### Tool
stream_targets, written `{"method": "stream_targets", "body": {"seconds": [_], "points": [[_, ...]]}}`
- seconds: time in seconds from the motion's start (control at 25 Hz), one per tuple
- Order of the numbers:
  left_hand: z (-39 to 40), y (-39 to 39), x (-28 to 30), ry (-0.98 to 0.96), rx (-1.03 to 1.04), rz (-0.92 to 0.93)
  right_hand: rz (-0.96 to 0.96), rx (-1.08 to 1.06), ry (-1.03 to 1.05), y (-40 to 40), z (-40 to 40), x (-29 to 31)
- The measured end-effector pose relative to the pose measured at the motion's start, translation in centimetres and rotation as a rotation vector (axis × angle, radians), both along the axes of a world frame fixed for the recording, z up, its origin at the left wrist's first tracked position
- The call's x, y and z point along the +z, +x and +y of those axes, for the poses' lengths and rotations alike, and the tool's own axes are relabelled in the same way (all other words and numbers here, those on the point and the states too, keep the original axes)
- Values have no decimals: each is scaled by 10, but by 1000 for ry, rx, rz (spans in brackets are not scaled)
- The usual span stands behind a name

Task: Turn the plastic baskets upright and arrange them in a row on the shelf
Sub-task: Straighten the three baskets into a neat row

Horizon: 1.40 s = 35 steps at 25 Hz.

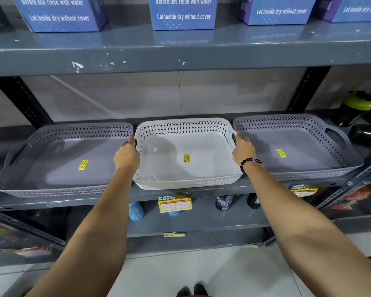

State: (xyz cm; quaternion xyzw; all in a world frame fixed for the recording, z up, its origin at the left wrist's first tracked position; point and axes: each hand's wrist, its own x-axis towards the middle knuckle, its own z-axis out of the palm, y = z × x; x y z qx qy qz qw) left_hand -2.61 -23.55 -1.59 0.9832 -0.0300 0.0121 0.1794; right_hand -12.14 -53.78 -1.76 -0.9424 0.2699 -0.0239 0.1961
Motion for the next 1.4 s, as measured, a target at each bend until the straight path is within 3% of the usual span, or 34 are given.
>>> {"method": "stream_targets", "body": {"seconds": [1.4], "points": [[-3, -1, 0, 1, 41, 15, -35, 12, -25, 2, -4, -4]]}}
